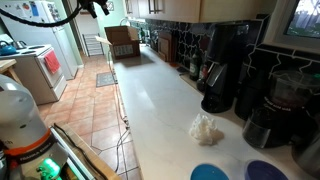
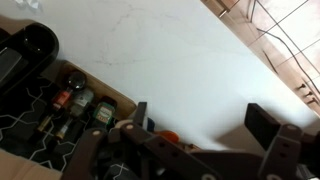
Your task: Close the top right cupboard door
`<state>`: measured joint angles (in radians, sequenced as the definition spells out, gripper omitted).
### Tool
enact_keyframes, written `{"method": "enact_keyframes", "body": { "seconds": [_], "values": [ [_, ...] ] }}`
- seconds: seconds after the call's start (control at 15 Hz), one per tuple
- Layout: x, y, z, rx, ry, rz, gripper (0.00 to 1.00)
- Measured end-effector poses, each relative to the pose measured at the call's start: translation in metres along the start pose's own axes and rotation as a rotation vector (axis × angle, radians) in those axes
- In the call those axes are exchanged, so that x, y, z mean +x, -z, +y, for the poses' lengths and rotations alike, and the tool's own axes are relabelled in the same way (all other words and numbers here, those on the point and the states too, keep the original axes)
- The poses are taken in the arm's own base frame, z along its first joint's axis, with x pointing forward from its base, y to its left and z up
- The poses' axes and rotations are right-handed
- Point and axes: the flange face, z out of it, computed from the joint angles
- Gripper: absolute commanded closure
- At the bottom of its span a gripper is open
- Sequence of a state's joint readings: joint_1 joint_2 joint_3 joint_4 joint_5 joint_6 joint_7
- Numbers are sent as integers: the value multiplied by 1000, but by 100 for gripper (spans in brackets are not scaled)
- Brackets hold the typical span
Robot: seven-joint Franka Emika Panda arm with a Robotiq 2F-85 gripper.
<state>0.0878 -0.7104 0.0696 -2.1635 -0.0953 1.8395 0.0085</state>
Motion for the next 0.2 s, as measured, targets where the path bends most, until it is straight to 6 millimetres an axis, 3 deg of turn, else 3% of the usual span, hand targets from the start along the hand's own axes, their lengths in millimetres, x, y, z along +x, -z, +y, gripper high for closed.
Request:
{"method": "enact_keyframes", "body": {
  "seconds": [0.2],
  "values": [
    [-17, -1, 3, 51, -11, -2, 0]
  ]
}}
